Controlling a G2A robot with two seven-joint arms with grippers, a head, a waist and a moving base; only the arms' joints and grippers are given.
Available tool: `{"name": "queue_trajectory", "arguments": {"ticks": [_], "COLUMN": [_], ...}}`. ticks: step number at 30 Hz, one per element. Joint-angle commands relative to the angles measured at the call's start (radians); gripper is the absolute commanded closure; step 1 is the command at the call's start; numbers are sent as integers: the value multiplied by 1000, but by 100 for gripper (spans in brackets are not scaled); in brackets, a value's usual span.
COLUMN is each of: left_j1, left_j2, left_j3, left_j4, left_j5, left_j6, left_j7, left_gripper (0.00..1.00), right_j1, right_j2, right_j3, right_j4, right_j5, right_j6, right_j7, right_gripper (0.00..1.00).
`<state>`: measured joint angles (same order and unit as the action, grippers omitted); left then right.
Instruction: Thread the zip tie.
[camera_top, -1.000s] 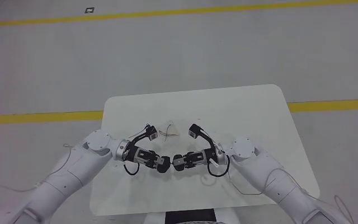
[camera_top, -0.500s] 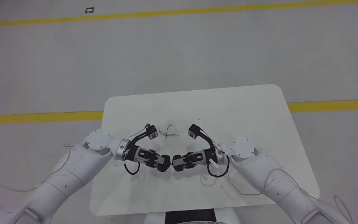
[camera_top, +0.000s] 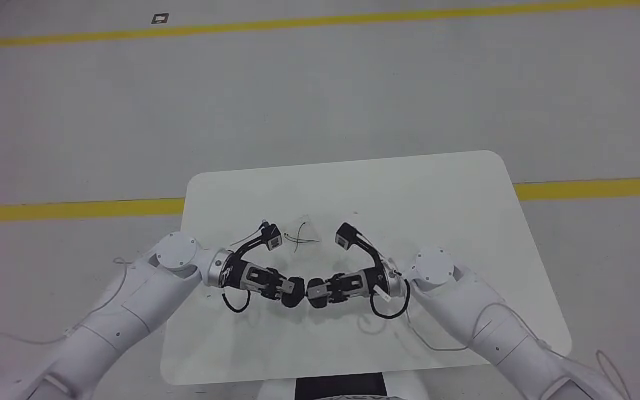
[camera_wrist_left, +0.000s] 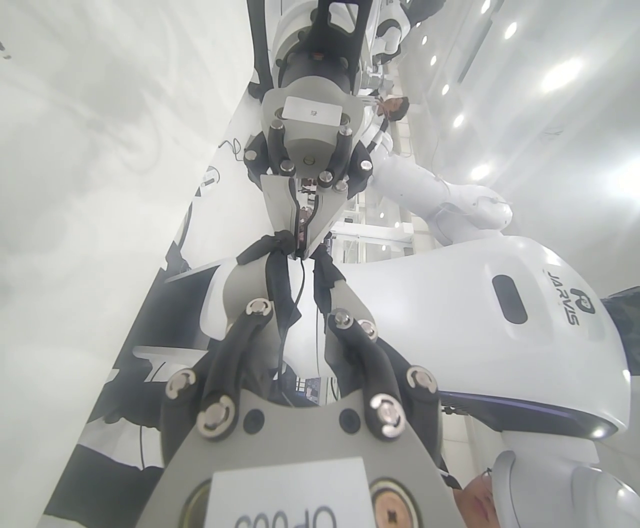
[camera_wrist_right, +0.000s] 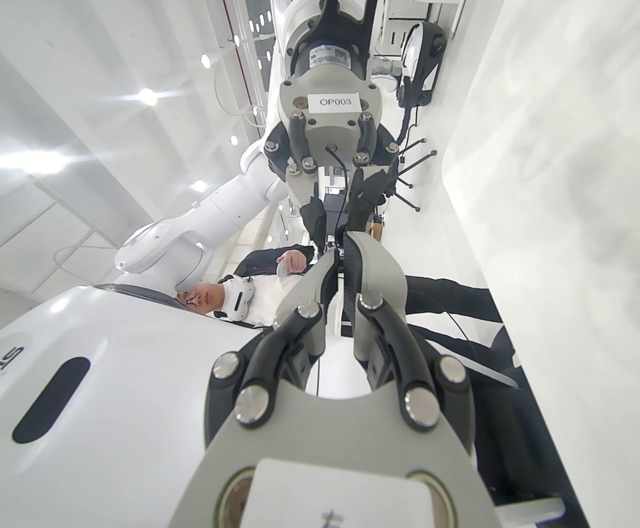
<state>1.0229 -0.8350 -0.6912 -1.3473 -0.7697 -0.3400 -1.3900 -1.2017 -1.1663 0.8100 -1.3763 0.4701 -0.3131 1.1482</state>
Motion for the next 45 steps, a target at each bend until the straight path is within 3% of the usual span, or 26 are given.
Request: {"name": "queue_trajectory", "arguments": {"ticks": [1, 20, 25, 33, 36, 37, 45], "left_j1": [2, 29, 33, 41, 46, 48, 66], "left_j2": [0, -2, -2, 0, 2, 2, 13], "left_j3": [-3, -34, -37, -47, -53, -56, -81], "left_j4": [-1, -18, -20, -26, -28, -29, -37], "left_j5": [2, 18, 19, 17, 15, 13, 14], "left_j6": [0, 0, 0, 0, 0, 0, 0], "left_j7": [0, 0, 0, 0, 0, 0, 0], "left_gripper": [89, 91, 100, 100, 100, 100, 100], "right_j1": [-1, -12, -13, -15, -15, -16, -29], "right_j2": [0, 0, 0, 0, 1, 1, 11], "right_j3": [0, 0, 1, 3, 4, 4, 38], "right_j4": [-3, -21, -25, -31, -33, -34, -37], "right_j5": [-1, 0, 1, -3, -6, -8, -24], "right_j6": [0, 1, 2, 6, 9, 9, 9], "right_j7": [0, -2, -2, -5, -6, -7, -22], "right_gripper": [100, 100, 100, 98, 57, 0, 0]}}
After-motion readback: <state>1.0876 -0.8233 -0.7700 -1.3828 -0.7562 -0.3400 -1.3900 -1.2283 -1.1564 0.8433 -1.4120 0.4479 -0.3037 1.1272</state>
